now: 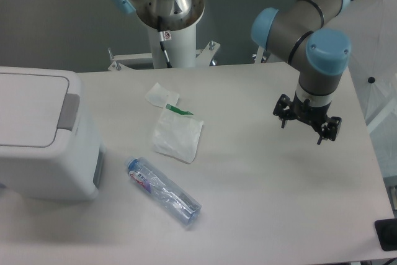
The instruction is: Open the trash can
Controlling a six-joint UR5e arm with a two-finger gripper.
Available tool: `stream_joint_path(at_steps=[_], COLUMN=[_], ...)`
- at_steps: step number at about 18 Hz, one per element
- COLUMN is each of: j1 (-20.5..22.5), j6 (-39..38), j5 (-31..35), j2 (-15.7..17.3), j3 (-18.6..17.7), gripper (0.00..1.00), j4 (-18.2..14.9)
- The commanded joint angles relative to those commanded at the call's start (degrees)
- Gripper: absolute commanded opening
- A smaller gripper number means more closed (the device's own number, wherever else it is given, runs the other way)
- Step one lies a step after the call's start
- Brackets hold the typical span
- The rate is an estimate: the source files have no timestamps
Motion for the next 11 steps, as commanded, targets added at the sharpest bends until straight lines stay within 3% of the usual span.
stream_joint_path(at_steps=[7, 11], j1=[-0.09, -1.48], j6=[-0.52, -7.80], j5=[-0.26, -0.26], j2=[0.00, 1.75], j3=[-0.70, -1.76], gripper=[1.00, 1.00], j4=[0.00, 0.09])
